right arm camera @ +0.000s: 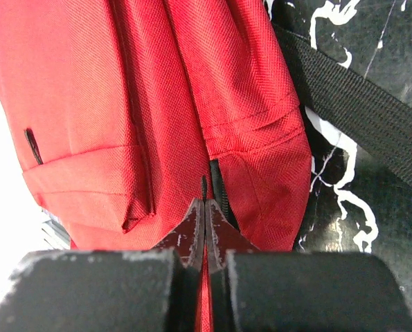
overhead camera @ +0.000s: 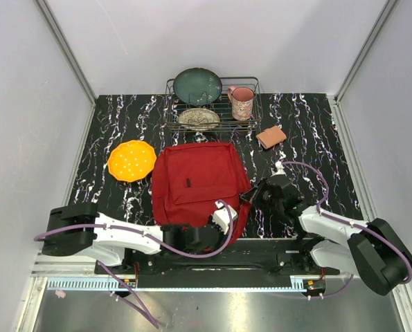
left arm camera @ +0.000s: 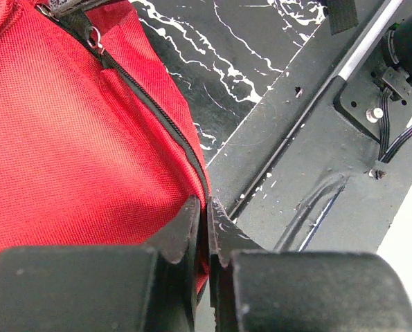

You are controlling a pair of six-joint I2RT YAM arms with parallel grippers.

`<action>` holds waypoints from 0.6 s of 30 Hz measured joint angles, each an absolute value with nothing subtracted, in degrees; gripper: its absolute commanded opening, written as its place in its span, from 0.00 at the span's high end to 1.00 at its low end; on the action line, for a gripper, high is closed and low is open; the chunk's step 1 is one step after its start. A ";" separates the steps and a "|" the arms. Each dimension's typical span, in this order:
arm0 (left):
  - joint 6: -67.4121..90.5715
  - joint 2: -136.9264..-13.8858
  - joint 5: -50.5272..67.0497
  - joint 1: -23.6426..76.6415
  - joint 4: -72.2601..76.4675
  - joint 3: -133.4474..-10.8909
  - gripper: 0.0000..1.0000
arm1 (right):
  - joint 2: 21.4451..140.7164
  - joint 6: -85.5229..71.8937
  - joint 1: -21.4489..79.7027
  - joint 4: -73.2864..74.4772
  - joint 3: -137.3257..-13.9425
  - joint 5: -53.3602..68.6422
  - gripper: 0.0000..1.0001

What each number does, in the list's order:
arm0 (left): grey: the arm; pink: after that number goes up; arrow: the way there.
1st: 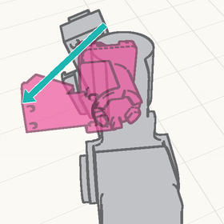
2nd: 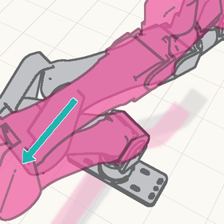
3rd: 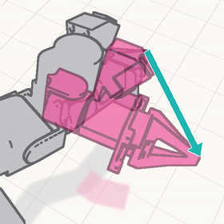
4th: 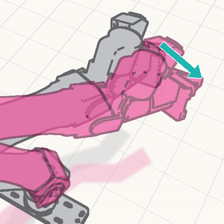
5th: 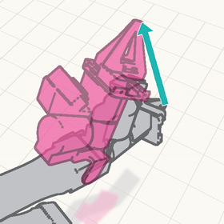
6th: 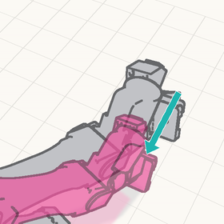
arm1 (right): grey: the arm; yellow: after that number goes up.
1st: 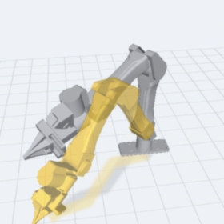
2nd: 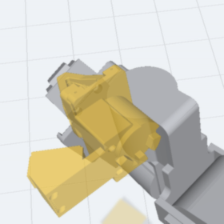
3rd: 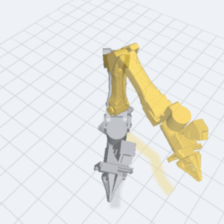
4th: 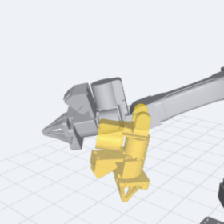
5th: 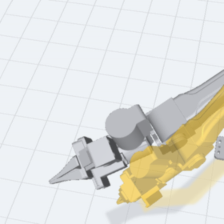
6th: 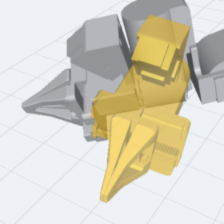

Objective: Pack the student bag
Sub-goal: Zip the student bag at the center of the board.

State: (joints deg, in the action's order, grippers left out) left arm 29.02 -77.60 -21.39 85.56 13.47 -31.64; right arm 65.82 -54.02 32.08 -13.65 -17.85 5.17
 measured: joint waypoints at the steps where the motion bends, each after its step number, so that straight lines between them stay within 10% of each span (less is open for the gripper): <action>1: 28.77 -77.21 -21.63 85.78 13.63 -31.31 1.00 | 65.78 -54.06 32.18 -13.89 -17.85 5.15 1.00; 5: 28.49 -76.09 -22.79 86.39 14.02 -30.28 0.86 | 64.58 -53.82 32.32 -13.63 -17.85 5.39 1.00; 6: 28.56 -76.07 -23.20 86.56 14.04 -30.26 0.54 | 63.99 -53.63 32.32 -13.56 -17.85 5.52 1.00; 8: 28.69 -76.07 -23.99 86.96 13.78 -30.28 0.24 | 62.46 -53.17 32.32 -13.52 -17.85 5.54 1.00; 18: 29.47 -80.97 -22.81 85.52 9.52 -40.29 0.05 | 51.13 -52.62 31.92 -9.76 -16.14 3.42 1.00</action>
